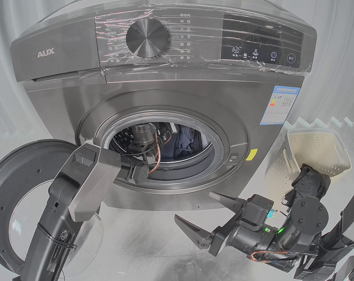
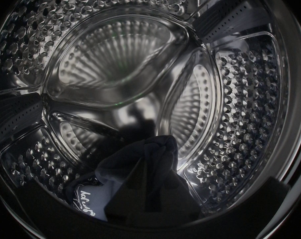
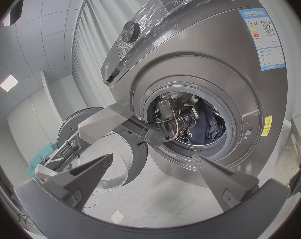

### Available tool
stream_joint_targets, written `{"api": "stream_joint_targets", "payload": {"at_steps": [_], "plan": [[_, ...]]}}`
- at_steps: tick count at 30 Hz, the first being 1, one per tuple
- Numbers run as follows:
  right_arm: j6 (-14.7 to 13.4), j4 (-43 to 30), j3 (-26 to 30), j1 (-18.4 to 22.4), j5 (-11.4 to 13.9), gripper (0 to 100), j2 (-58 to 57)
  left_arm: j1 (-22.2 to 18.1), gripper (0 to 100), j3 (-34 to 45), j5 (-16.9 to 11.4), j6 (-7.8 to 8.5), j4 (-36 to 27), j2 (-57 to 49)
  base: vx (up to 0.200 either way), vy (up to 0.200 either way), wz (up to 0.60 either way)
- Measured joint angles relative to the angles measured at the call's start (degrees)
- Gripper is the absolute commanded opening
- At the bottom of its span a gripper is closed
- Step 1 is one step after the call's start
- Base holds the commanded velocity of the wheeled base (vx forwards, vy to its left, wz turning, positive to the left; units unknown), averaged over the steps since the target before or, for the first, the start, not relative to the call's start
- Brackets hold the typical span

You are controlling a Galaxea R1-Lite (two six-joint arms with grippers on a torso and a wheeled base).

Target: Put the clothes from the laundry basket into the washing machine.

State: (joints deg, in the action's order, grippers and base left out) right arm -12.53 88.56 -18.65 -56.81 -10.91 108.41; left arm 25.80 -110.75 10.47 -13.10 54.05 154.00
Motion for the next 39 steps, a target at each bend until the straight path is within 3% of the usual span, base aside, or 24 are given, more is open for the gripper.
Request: {"api": "stream_joint_targets", "payload": {"at_steps": [10, 11, 21, 39], "plan": [[0.06, 0.01, 0.02, 0.09, 0.0, 100, 0.07, -1.11, 0, -3.72, 0.45, -0.16, -0.73, 4.22, 0.0, 0.0, 0.0], [0.05, 0.0, 0.02, 0.09, 0.0, 100, 0.1, -1.18, 100, -3.78, 0.45, -0.13, -0.71, 4.46, 0.0, 0.0, 0.0], [0.06, 0.0, -0.04, 0.04, 0.0, 100, 0.41, -1.27, 100, -3.06, 0.48, -1.28, -1.07, 4.99, 0.0, 0.0, 0.0], [0.05, 0.01, -0.17, 0.15, 0.02, 100, 0.4, 0.55, 100, 15.21, 0.3, -0.61, -1.74, 1.18, 0.0, 0.0, 0.0]]}}
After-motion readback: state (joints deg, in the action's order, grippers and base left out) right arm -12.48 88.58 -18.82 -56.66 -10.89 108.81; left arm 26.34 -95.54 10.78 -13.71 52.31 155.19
